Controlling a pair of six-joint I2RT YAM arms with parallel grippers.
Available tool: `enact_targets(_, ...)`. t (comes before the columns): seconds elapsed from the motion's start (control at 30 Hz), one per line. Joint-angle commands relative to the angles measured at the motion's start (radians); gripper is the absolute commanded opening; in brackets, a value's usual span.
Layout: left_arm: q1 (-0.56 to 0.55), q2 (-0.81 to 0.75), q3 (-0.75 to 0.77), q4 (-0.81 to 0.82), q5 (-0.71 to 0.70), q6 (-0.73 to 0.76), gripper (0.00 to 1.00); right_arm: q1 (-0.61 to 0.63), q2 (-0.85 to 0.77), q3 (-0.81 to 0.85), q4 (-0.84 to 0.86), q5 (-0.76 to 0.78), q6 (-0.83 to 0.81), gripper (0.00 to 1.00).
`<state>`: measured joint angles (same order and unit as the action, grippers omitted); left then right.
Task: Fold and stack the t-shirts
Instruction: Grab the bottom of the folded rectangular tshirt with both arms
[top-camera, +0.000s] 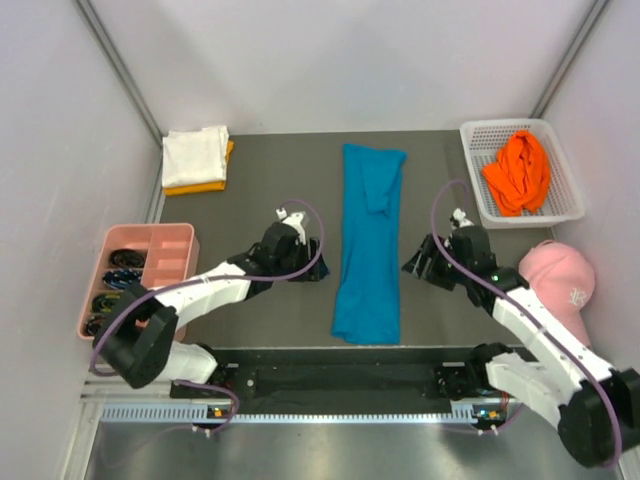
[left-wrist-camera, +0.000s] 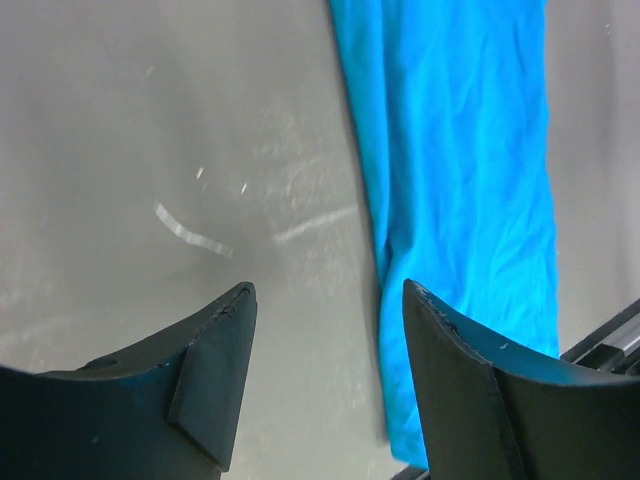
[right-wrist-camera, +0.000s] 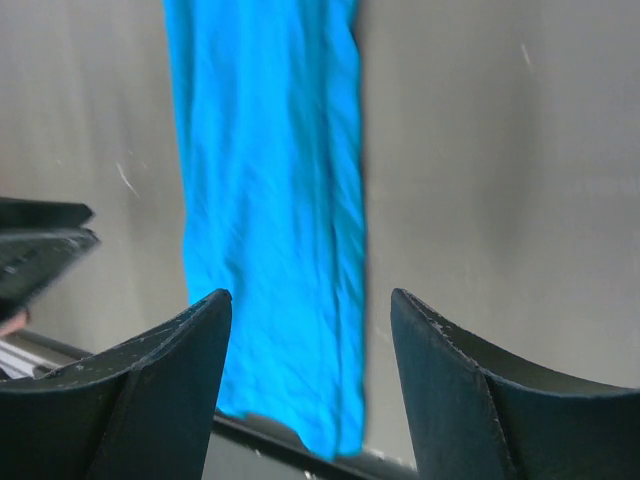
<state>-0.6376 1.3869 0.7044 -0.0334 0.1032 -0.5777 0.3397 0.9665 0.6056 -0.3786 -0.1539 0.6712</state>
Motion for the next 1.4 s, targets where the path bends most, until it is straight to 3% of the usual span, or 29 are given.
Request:
enact_targets(0.0, -0.020, -0.101, -0.058, -0.026, -0.033, -0.037, 0.65, 0.064, -0.155, -0.082, -0.120, 0.060, 0.063, 0.65)
enact_targets(0.2, -0.085, -0.146, -0.131, -0.054, -0.034, -0.060, 0.64, 0.173, -0.302, -0.194, -0.207, 0.071, 0.183, 0.65)
enact_targets(0.4, -0.184, -0.115, -0.161, -0.025, -0.026, -0.114, 0.64, 0.294, -0.331, -0.245, -0.227, 0.111, 0.280, 0.65)
enact_targets(0.9, -0.344, -0.048, -0.224, 0.098, 0.012, -0.218, 0.63, 0.464, -0.172, -0.253, -0.120, 0.140, 0.370, 0.64)
enact_targets(1.37, -0.369, -0.071, -0.238, 0.092, 0.018, -0.237, 0.62, 0.487, -0.129, -0.279, -0.046, 0.131, 0.393, 0.60)
